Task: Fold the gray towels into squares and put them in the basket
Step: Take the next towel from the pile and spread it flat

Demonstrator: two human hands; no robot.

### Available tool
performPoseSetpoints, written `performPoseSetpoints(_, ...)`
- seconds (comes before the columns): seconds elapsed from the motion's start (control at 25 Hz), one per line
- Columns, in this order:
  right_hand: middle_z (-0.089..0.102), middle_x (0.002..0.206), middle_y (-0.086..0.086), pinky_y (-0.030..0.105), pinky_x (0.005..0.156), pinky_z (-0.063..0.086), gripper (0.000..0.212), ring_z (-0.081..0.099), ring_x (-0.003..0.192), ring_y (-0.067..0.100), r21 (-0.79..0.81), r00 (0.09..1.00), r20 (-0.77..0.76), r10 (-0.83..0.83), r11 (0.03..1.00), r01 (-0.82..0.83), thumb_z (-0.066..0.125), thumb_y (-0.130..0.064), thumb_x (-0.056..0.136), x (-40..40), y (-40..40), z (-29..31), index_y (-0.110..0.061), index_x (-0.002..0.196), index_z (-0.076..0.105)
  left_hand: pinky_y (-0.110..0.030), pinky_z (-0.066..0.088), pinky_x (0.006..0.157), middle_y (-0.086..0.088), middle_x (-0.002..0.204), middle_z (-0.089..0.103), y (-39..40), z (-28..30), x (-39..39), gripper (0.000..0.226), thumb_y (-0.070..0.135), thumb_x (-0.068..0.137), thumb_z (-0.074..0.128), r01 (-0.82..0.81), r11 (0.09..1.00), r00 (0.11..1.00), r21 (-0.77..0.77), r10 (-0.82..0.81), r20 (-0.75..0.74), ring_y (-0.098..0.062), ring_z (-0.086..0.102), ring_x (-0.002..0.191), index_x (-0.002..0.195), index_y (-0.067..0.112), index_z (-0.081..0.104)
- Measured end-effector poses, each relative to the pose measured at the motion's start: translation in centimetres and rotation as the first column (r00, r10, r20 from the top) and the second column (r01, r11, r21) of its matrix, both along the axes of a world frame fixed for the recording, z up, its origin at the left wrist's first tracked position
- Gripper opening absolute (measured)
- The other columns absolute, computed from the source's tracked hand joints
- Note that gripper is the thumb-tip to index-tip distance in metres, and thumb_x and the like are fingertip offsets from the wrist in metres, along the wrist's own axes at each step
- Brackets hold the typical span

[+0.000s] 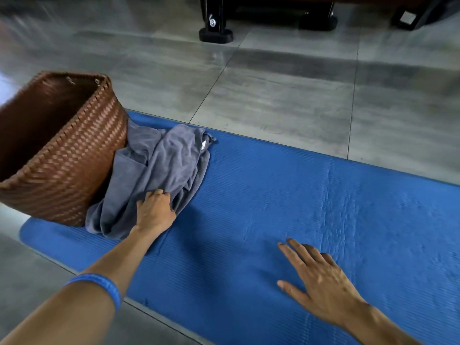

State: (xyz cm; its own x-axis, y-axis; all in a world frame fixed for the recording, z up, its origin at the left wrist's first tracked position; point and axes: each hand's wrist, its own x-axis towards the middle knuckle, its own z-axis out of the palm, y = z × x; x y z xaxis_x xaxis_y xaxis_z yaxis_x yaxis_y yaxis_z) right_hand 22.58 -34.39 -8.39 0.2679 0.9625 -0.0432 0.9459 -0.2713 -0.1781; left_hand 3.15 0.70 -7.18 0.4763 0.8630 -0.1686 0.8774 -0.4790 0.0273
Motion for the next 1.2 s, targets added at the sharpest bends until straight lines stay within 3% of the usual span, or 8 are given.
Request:
performPoseSetpoints(0.16,0.044,0.150,-0.005,0.031,0.094,0.051,0.069,0.056,0.123,0.013,-0.097,0.995,-0.100,0.009,0.995,-0.019,0.035,-0.064,0.092,0.4,-0.6,1.1,-0.027,0.150,0.032,-0.031,0.053,0.077,-0.002,0.089,0.073,-1.5,2.0,2.9,0.023,0.001,0.087,0.056,-0.129,0.978,0.856,-0.162,0.192,0.481,-0.023,0.067,0.087,0.089,0.015,0.075)
performPoseSetpoints(0.28,0.022,0.159,-0.015,0.024,0.113,0.028,0.071,0.034,0.140,0.008,-0.192,0.936,-0.336,-0.107,0.980,0.043,0.035,-0.056,0.093,0.7,-0.1,1.9,-0.035,0.155,0.009,-0.015,0.047,0.074,0.013,0.086,0.071,-5.2,5.9,9.1,0.030,0.003,0.088,0.054,0.182,0.940,0.828,-0.290,0.012,0.560,0.000,0.064,0.083,0.087,0.025,0.074)
performPoseSetpoints(0.48,0.051,0.129,-0.024,0.020,0.091,0.046,0.081,0.053,0.114,-0.002,-0.072,0.362,-0.862,-0.355,0.792,0.607,0.072,-0.027,0.087,2.0,1.1,5.1,-0.051,0.145,0.022,-0.021,0.050,0.084,0.009,0.094,0.075,-16.3,12.0,19.6,0.029,0.004,0.080,0.057,0.681,0.670,0.697,-0.296,-0.469,0.543,-0.003,0.065,0.091,0.091,0.022,0.077)
performPoseSetpoints(0.68,0.067,0.084,0.003,0.036,0.067,0.051,0.015,0.059,0.075,0.012,0.038,0.120,-0.980,-0.159,0.443,0.896,0.058,-0.009,0.091,6.4,-2.3,7.6,-0.020,0.098,0.065,-0.030,0.045,0.092,-0.001,0.116,0.065,-25.1,12.8,24.4,0.051,0.000,0.074,0.058,0.877,0.392,0.479,-0.277,-0.684,0.551,-0.017,0.058,0.107,0.123,0.016,0.060)
performPoseSetpoints(0.8,0.075,0.087,0.013,0.031,0.063,0.052,0.020,0.069,0.073,0.021,-0.058,-0.031,-0.992,-0.126,0.215,0.975,0.055,-0.025,0.100,8.3,-7.1,7.5,-0.011,0.098,0.070,-0.039,0.044,0.091,-0.005,0.124,0.051,-27.9,11.7,25.4,0.062,0.014,0.078,0.063,0.927,0.338,0.376,-0.166,-0.859,0.349,-0.026,0.053,0.110,0.134,0.020,0.039)
performPoseSetpoints(0.88,0.075,0.080,0.016,0.031,0.062,0.053,0.031,0.070,0.068,0.021,-0.120,-0.107,-0.983,-0.149,0.085,0.989,0.058,-0.033,0.099,8.6,-9.7,7.7,-0.007,0.092,0.072,-0.038,0.045,0.079,-0.004,0.116,0.057,-29.1,10.0,25.1,0.048,0.024,0.080,0.065,0.899,0.381,0.423,-0.215,-0.884,0.201,-0.029,0.058,0.106,0.120,0.019,0.040)
performPoseSetpoints(1.0,0.075,0.076,0.011,0.032,0.059,0.052,0.028,0.068,0.066,0.018,-0.160,-0.148,-0.980,-0.132,0.090,0.983,0.062,-0.033,0.095,7.4,-11.0,7.8,-0.007,0.089,0.070,-0.037,0.038,0.072,-0.007,0.114,0.064,-31.2,6.7,23.9,0.044,0.044,0.084,0.063,0.716,0.645,0.683,-0.269,-0.726,0.077,-0.033,0.061,0.107,0.112,0.018,0.041)
performPoseSetpoints(1.2,0.075,0.081,-0.002,0.027,0.058,0.049,0.006,0.065,0.070,0.015,-0.098,-0.096,-0.995,-0.034,0.065,0.993,0.060,-0.010,0.095,7.9,-12.2,9.1,-0.013,0.095,0.065,-0.039,0.042,0.074,-0.013,0.105,0.067,-31.0,4.0,23.0,0.012,0.024,0.094,0.041,0.299,0.925,0.943,-0.236,-0.248,0.222,-0.038,0.061,0.102,0.101,0.016,0.049)
